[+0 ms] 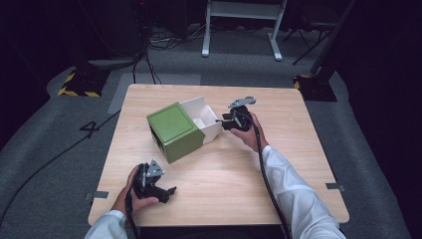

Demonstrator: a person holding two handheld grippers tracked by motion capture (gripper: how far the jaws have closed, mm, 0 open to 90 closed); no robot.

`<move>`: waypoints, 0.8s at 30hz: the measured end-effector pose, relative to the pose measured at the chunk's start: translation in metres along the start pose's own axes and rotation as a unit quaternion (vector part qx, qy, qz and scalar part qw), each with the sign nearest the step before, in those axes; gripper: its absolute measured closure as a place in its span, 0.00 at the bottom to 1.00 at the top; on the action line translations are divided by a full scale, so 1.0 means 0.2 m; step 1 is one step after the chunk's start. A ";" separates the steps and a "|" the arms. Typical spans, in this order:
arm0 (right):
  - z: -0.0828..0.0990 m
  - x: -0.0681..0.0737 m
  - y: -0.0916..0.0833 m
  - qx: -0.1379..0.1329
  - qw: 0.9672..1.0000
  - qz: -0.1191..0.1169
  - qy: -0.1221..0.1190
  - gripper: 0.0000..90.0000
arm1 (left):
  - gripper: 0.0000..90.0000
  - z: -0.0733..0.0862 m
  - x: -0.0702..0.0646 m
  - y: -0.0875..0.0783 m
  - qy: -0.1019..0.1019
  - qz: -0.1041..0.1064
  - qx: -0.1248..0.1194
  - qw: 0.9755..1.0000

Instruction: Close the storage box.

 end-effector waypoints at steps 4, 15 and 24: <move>-0.01 0.04 0.02 0.000 1.000 -0.003 0.005 0.59 | 0.00 0.00 0.00 0.00 0.002 -0.001 0.000 1.000; -0.03 0.13 0.08 0.024 0.999 -0.022 -0.017 0.65 | 0.00 -0.01 0.00 0.01 0.001 0.004 0.000 1.000; -0.04 0.21 0.14 0.041 0.998 -0.038 -0.033 0.68 | 0.00 -0.01 0.00 0.01 0.003 0.004 -0.001 1.000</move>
Point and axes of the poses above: each handheld gripper's, and its own axes: y roughly forward along the jaws, z roughly out of its underside, x roughly to its left, the point moved 2 cm from there along y, roughly forward along the jaws
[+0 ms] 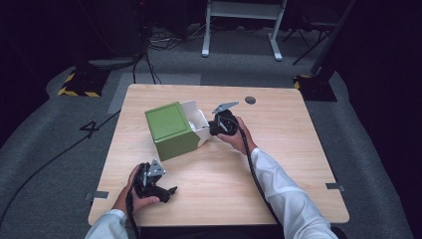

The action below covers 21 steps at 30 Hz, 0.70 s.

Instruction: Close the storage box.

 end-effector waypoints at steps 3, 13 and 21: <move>-0.01 0.03 0.02 -0.003 1.000 -0.001 -0.009 0.67 | 0.00 0.00 0.00 0.00 0.001 0.001 0.001 1.000; -0.03 0.10 0.06 -0.013 1.000 -0.019 -0.005 0.63 | 0.00 0.00 0.00 0.00 0.002 0.002 0.001 1.000; -0.04 0.16 0.08 -0.012 1.000 -0.025 -0.007 0.60 | 0.00 -0.01 0.00 0.00 0.004 0.001 0.000 1.000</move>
Point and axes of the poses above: each handheld gripper's, and its own axes: y roughly forward along the jaws, z roughly out of its underside, x roughly to its left, the point moved 2 cm from there along y, roughly forward along the jaws
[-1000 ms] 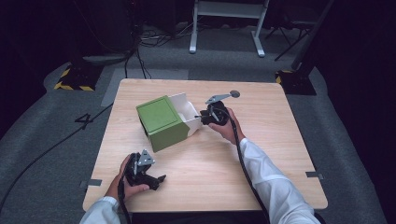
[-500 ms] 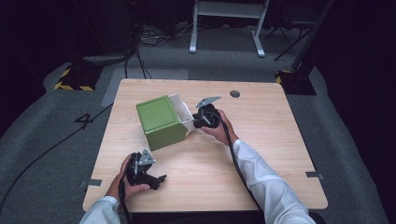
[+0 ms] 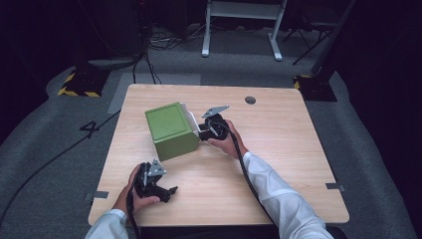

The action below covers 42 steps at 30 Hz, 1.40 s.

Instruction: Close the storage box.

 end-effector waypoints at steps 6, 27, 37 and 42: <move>0.00 0.01 0.01 0.004 1.000 -0.012 -0.001 0.56 | 0.00 0.00 0.00 0.00 0.000 0.000 0.000 1.000; -0.02 -0.01 -0.04 0.011 1.000 0.006 0.000 0.33 | 0.00 0.00 0.00 0.00 0.002 0.001 0.000 1.000; -0.03 -0.05 -0.15 0.001 1.000 0.021 -0.004 0.28 | 0.00 0.00 0.00 0.00 0.002 0.001 0.000 1.000; -0.02 -0.06 -0.19 0.012 0.999 0.034 -0.015 0.26 | 0.00 0.00 0.00 0.00 0.002 0.001 0.000 1.000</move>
Point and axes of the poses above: each handheld gripper's, and its own axes: y roughly forward along the jaws, z roughly out of its underside, x roughly to its left, the point moved 2 cm from there along y, roughly forward along the jaws
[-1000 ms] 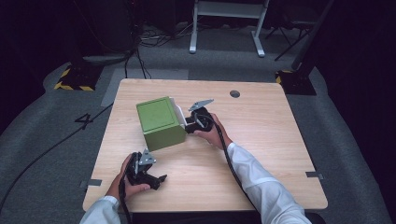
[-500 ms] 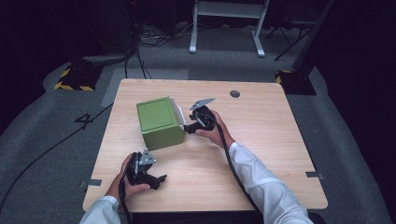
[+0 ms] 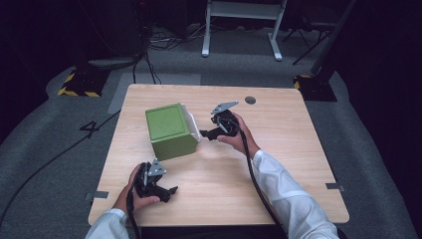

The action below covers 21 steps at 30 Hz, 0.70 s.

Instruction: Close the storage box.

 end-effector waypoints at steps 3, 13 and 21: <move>0.01 -0.01 -0.05 -0.006 1.000 0.006 -0.004 0.25 | 0.00 0.00 0.00 0.00 0.000 0.000 0.000 1.000; 0.04 -0.03 -0.18 0.001 1.000 0.020 -0.023 0.24 | 0.00 0.00 0.00 0.00 0.001 0.001 0.000 1.000; 0.08 -0.01 -0.28 0.010 0.999 0.028 -0.045 0.22 | 0.00 0.00 0.00 0.00 0.002 0.002 0.001 1.000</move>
Point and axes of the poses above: each handheld gripper's, and its own axes: y roughly forward along the jaws, z roughly out of its underside, x roughly to its left, the point moved 2 cm from there along y, roughly forward along the jaws
